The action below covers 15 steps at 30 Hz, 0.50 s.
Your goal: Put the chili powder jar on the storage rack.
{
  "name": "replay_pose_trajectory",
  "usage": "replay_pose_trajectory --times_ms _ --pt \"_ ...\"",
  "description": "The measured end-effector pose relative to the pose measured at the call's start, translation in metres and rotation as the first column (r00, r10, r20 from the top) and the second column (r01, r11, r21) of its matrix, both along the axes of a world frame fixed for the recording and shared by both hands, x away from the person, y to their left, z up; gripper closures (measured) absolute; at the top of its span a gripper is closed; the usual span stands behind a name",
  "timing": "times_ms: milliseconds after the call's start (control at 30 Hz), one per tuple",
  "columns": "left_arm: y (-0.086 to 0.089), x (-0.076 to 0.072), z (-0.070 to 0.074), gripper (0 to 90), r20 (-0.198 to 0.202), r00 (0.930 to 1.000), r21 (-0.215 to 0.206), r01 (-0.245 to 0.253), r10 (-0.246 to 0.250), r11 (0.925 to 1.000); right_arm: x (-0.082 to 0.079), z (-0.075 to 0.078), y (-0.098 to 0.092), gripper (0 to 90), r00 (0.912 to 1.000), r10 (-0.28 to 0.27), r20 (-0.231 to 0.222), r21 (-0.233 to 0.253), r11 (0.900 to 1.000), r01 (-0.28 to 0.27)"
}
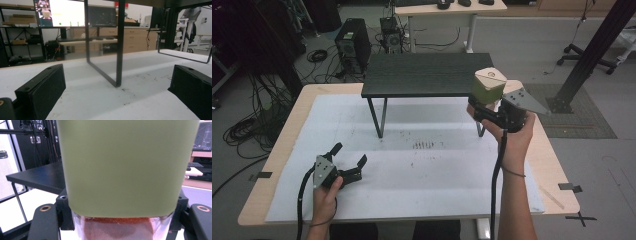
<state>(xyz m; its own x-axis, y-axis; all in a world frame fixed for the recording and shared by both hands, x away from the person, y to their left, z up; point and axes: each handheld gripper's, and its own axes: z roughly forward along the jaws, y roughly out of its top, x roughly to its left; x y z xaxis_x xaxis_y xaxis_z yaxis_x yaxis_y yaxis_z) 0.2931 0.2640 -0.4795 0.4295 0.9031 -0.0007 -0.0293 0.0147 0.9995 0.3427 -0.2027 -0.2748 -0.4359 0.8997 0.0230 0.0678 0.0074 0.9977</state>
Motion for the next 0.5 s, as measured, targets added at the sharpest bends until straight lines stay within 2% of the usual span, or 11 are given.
replay_pose_trajectory --times_ms 267,500 --pt "0.0 0.0 0.0 0.4 0.0 1.0 0.001 0.0 0.0 1.0 0.012 0.017 0.0 30.3 0.9999 -0.002 0.013 0.004 1.0 0.002" --pt "0.0 0.0 0.0 0.5 -0.001 1.0 -0.001 0.0 0.0 1.0 0.026 0.025 0.001 30.3 0.9999 -0.012 0.012 0.0 1.0 0.012"
